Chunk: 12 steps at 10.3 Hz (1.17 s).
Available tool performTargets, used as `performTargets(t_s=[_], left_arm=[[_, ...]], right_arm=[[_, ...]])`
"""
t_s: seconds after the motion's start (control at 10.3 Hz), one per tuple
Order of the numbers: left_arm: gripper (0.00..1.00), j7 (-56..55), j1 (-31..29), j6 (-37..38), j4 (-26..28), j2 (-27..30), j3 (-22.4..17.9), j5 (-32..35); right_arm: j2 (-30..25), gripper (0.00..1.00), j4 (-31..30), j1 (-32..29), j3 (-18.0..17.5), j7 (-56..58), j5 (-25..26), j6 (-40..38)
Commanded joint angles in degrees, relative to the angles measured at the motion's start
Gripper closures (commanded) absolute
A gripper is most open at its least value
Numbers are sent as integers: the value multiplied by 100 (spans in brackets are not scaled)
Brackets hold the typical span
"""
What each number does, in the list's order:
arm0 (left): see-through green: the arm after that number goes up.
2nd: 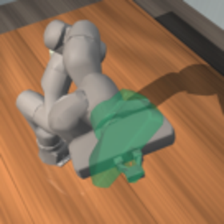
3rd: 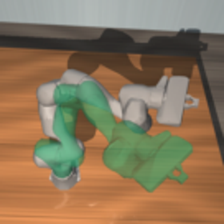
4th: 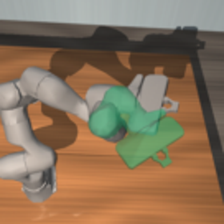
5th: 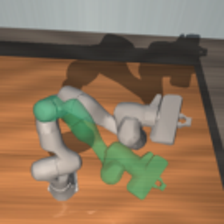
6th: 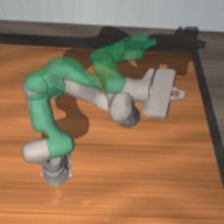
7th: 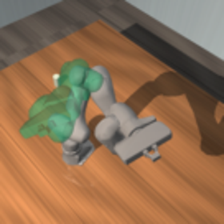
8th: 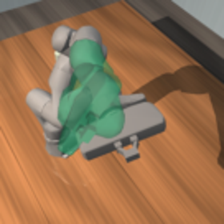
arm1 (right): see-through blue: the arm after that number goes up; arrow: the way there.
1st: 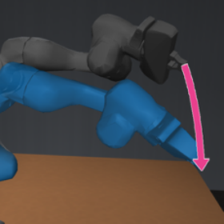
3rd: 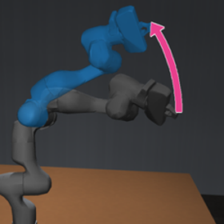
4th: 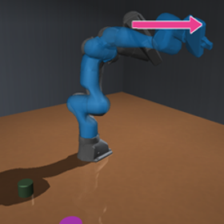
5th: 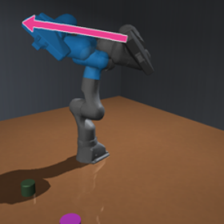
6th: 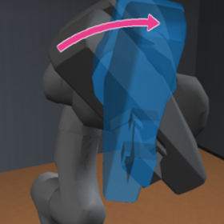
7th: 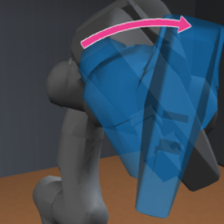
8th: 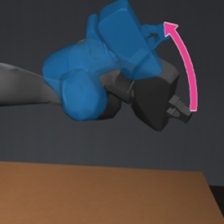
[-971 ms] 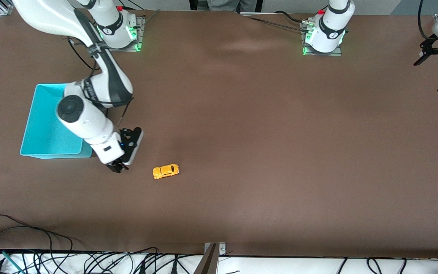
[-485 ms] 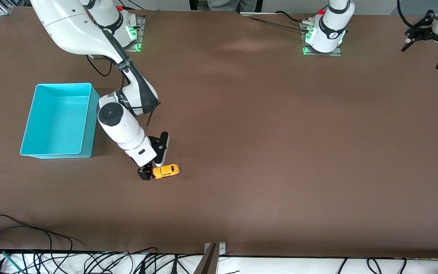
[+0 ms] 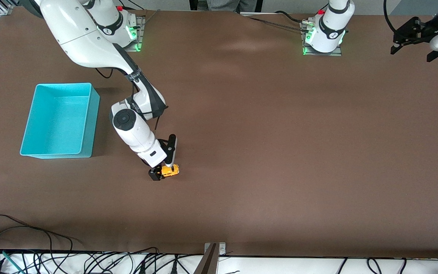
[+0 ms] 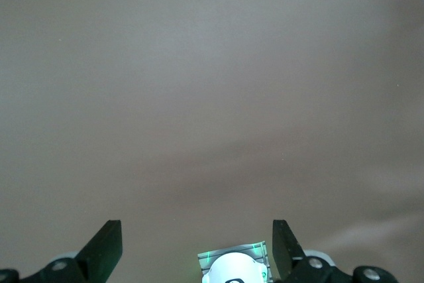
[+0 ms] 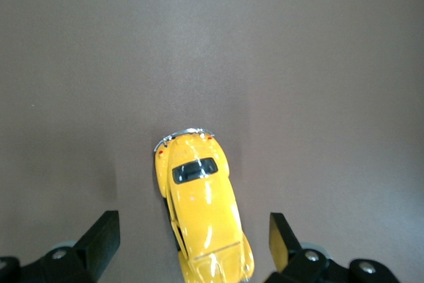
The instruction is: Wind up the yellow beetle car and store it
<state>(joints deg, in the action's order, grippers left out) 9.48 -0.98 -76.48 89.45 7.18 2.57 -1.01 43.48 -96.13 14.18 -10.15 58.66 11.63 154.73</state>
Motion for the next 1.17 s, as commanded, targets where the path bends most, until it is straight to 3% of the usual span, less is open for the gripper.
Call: performTargets(t_s=[0.0,0.49,0.58,0.78,1.07], left_arm=[[0,-296,63,204,-411,-286,-11,110],[0,-579,107,204,-481,-586,-63,75],[0,-570,107,204,-499,-621,-63,66],[0,-517,46,204,-508,-639,-72,57],[0,-517,28,204,-508,-647,-72,66]], right_arm=[[134,0,182,14,48,111,103,83],[354,0,376,41,57,23,182,92],[354,15,376,49,57,23,190,92],[336,97,385,58,57,32,199,92],[214,100,481,58,57,23,278,-91]])
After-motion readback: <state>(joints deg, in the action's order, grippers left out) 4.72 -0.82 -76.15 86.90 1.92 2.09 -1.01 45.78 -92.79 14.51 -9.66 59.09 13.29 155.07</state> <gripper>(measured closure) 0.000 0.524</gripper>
